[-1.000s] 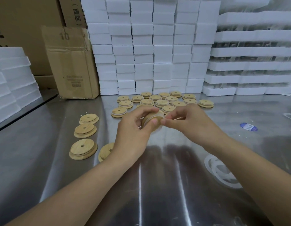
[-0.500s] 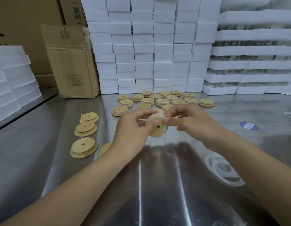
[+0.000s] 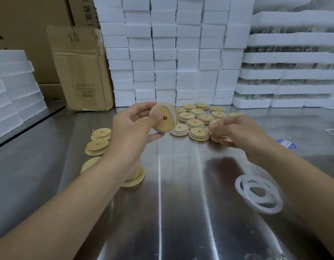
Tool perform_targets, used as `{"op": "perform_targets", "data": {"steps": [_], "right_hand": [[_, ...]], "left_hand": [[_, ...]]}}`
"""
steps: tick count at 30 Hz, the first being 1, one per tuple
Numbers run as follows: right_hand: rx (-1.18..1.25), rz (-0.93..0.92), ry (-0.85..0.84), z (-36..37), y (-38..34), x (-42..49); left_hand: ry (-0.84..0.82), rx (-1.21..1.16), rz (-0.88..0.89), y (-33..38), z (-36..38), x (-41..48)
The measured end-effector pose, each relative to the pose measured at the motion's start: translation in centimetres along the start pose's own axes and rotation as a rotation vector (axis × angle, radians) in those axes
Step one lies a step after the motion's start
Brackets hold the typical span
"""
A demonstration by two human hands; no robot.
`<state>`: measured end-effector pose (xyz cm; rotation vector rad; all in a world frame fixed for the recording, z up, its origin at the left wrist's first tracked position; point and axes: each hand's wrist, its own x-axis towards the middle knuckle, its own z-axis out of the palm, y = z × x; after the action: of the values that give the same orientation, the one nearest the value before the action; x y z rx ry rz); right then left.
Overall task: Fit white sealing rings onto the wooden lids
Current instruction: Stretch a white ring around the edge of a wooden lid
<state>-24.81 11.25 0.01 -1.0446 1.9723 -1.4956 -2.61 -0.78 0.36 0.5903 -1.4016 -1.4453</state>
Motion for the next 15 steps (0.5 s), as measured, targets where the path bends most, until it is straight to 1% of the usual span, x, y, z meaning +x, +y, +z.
{"op": "perform_targets", "data": {"steps": [4, 5, 8, 11, 15], "right_hand": [[-0.072, -0.248, -0.161, 2.8, -1.3, -1.6], [-0.078, -0.308, -0.155, 3.4, -1.5, -1.8], [-0.124, -0.450, -0.036, 4.3, -1.6, -2.2], [-0.204, -0.514, 0.042, 4.5, -1.5, -2.5], [-0.258, -0.590, 0.064, 4.5, -1.3, -2.7]], "left_hand": [[-0.072, 0.118, 0.015, -0.7, 1.1, -0.9], [-0.091, 0.140, 0.037, -1.0, 1.3, -1.1], [-0.144, 0.199, 0.106, -1.7, 1.4, -1.1], [-0.211, 0.249, 0.117, -2.3, 1.5, -1.3], [-0.234, 0.261, 0.123, -2.7, 1.3, -1.1]]}}
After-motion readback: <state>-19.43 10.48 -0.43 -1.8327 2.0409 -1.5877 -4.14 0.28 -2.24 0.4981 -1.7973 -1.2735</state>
